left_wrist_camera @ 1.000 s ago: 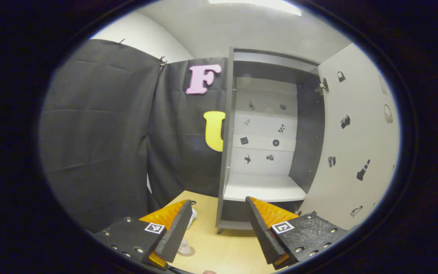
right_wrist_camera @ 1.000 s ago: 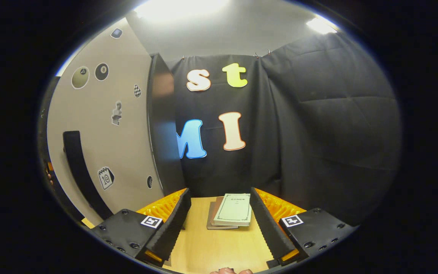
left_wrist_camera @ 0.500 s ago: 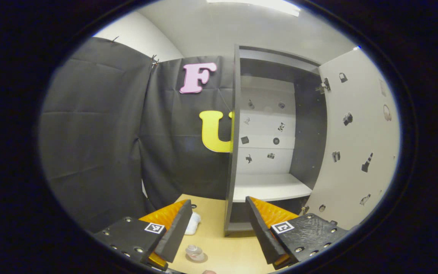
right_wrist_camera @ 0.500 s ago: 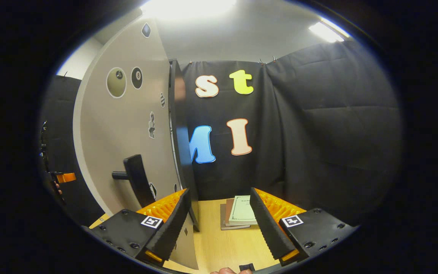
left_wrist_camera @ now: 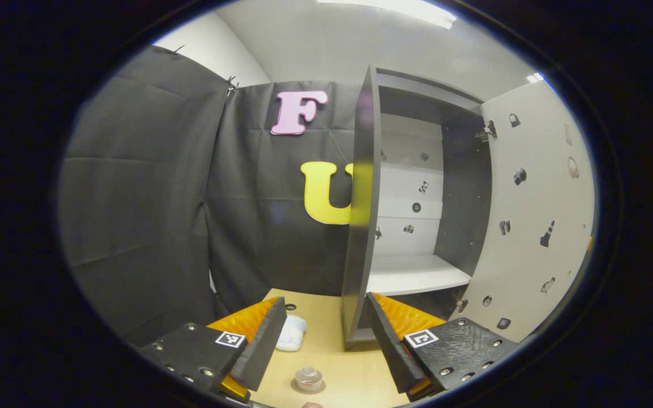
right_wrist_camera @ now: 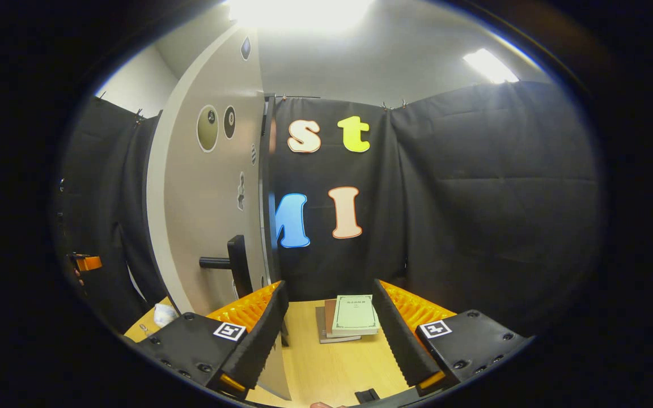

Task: Open the cabinet door with the right hand, grasp the bottle in the cabinet with the left hand and place it on the coaster, then close the cabinet door with the right hand.

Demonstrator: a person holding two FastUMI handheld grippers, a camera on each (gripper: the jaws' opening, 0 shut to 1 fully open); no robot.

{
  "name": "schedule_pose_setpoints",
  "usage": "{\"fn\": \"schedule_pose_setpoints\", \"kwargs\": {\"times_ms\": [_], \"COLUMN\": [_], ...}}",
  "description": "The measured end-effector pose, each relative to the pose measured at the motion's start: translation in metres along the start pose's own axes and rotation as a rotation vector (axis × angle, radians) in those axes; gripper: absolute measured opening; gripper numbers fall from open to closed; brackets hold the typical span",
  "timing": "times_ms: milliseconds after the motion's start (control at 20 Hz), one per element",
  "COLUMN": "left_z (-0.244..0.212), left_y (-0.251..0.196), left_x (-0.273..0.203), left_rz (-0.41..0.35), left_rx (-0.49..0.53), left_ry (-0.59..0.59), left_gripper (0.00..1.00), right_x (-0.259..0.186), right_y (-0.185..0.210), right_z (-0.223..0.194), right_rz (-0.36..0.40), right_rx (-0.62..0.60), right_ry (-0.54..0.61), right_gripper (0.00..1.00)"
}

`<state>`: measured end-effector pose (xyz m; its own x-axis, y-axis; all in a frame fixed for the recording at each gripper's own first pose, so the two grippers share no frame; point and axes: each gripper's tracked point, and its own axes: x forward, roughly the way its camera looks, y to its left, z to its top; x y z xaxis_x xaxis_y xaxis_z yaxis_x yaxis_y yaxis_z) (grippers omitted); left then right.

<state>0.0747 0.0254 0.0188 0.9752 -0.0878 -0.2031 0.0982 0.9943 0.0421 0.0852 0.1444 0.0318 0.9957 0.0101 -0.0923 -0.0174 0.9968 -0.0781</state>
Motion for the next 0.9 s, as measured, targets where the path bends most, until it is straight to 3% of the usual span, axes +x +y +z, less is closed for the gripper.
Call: {"fn": "schedule_pose_setpoints", "kwargs": {"times_ms": [50, 550, 900], "left_z": [-0.001, -0.017, -0.027], "left_y": [0.003, 0.045, 0.076], "left_x": [0.002, 0.007, 0.006], "left_rz": [-0.007, -0.059, -0.051], "left_rx": [-0.002, 0.031, 0.015], "left_ry": [0.002, 0.027, 0.044], "left_gripper": [0.84, 0.86, 0.86], "right_x": [-0.002, -0.016, 0.002], "right_y": [0.009, 0.109, 0.194], "right_z": [-0.001, -0.008, -0.014], "right_rz": [0.007, 0.075, 0.196], "right_rx": [0.015, 0.052, 0.097], "right_ry": [0.004, -0.012, 0.020], "right_gripper": [0.95, 0.95, 0.96]}}
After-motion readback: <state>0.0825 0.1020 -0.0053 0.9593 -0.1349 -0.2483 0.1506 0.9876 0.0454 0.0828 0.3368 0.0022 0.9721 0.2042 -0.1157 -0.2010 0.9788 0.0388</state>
